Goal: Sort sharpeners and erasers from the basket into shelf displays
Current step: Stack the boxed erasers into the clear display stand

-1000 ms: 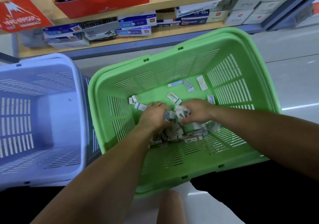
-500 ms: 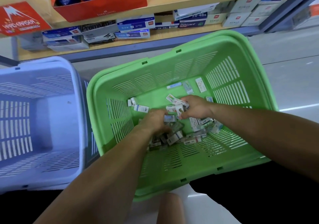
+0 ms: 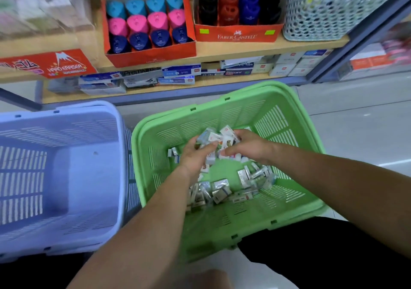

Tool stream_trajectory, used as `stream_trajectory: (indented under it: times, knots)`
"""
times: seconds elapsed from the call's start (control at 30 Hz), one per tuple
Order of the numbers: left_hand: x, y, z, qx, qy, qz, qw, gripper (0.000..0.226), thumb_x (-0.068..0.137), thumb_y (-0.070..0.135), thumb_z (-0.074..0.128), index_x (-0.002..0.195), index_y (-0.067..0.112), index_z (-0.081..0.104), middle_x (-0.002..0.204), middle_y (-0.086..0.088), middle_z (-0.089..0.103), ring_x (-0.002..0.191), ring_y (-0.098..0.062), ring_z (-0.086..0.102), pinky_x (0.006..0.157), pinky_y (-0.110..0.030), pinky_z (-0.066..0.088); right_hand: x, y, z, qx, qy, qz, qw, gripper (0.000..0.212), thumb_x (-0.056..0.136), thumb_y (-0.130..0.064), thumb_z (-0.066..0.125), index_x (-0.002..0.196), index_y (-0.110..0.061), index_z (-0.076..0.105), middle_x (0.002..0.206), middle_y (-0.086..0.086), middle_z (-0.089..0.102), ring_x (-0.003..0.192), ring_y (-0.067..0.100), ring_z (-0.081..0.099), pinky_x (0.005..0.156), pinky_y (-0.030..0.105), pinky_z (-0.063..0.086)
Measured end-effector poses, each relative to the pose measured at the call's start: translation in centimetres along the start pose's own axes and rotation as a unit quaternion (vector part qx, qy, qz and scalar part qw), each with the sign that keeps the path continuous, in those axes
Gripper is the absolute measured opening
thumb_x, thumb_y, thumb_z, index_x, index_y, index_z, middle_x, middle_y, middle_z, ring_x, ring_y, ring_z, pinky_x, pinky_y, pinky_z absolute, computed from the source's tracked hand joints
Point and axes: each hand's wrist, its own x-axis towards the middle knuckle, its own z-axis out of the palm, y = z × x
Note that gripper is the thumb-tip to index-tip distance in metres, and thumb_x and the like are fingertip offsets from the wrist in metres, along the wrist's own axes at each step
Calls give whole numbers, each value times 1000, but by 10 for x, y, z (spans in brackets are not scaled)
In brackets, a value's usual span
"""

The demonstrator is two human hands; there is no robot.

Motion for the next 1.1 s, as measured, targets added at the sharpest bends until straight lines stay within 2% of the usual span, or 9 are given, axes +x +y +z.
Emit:
stream_trajectory:
  times: [0.17,0.33,0.4,0.5,0.6,0.7,0.83,0.93,1.1]
  knots:
    - [-31,15,-19,45,-133,34,990,90,47,57,94,128,44,56,139,0,57,127,-25,54,112,-55,39,-52,-26,11,7,-30,-24,999,37,84,-12,80,118,-18,69,109,0,76,104,21,72,98,44,54]
    - [-61,36,-28,72,-176,32,981,80,42,57,96,114,48,62,135,-2,59,125,-31,57,109,-57,42,-93,-42,30,7,17,-69,997,37,81,-15,83,115,-21,68,102,1,77,95,20,73,86,40,57]
    - [-73,41,-31,77,-186,22,979,69,54,49,94,115,45,62,134,-3,60,123,-29,57,107,-54,44,-104,-41,38,40,43,-77,995,43,80,-8,83,120,-14,65,105,4,77,100,21,73,92,42,55]
    - [-85,42,-31,43,-205,-6,978,51,82,24,81,127,28,57,126,-11,66,105,-27,66,82,-41,56,-113,-35,46,138,55,-72,986,52,80,2,80,127,-5,59,114,13,74,109,30,70,103,53,51]
    - [-98,44,-28,5,-228,-15,973,34,88,18,75,114,27,56,122,-10,68,100,-25,72,80,-42,61,-119,-32,54,166,83,-84,979,49,79,4,80,123,-2,62,112,18,74,106,34,71,100,56,52]
    - [-101,40,-30,14,-231,-3,973,42,83,17,80,112,32,53,118,6,58,101,-14,66,86,-38,60,-123,-36,56,117,97,-94,984,42,78,-2,83,116,-9,66,105,14,76,97,29,74,92,47,58]
    - [-89,29,-36,19,-203,7,979,81,63,24,95,133,24,56,133,-7,61,118,-27,63,91,-42,58,-116,-38,49,54,28,-56,997,48,75,-8,87,117,-20,66,106,3,77,100,22,73,90,41,57]
    - [-86,27,-38,58,-184,49,980,97,59,34,95,143,28,47,143,3,46,131,-24,48,110,-45,43,-104,-37,43,49,-11,-15,999,49,76,-38,85,119,-26,66,113,1,74,110,24,67,94,47,51]
    - [-78,27,-38,99,-170,85,977,75,81,13,82,145,20,44,141,1,47,100,-12,63,75,-21,56,-87,-46,44,5,33,11,999,44,90,-47,70,128,-28,58,126,-11,62,114,17,59,88,43,51]
